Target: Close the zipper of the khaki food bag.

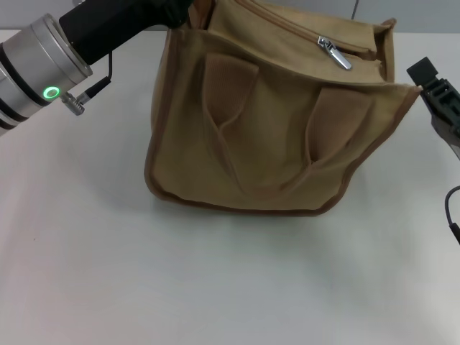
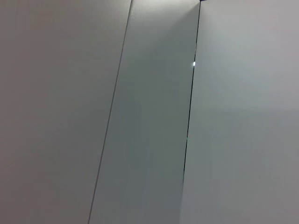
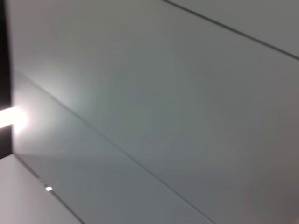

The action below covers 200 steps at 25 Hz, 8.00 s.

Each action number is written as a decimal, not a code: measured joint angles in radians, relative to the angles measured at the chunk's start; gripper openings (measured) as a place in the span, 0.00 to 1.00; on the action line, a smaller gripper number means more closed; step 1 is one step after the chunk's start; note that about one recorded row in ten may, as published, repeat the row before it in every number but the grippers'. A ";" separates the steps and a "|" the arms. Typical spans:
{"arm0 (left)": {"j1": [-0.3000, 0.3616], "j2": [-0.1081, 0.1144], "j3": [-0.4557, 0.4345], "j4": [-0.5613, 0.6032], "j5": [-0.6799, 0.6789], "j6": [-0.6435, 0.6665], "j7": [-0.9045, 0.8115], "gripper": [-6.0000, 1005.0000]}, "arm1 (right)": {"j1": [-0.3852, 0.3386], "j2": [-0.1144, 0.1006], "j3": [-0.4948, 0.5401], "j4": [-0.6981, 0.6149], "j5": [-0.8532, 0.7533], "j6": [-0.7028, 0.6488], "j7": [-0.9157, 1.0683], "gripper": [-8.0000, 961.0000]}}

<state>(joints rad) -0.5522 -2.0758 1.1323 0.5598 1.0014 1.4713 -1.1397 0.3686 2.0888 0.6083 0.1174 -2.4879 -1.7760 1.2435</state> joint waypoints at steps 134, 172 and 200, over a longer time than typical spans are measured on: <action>-0.005 0.001 0.000 0.003 -0.049 -0.041 -0.013 0.06 | 0.048 -0.001 -0.034 -0.038 -0.063 0.062 -0.235 0.14; 0.348 0.018 -0.027 -0.183 0.426 0.261 0.465 0.83 | 0.026 -0.006 -0.547 -0.159 -0.074 -0.075 -0.699 0.65; 0.391 0.059 -0.048 -0.097 0.588 0.415 0.416 0.83 | 0.054 -0.001 -0.718 -0.103 -0.069 0.042 -0.676 0.73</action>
<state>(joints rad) -0.1614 -2.0169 1.0838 0.4631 1.5898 1.8866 -0.7235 0.4224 2.0882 -0.1098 0.0146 -2.5564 -1.7345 0.5675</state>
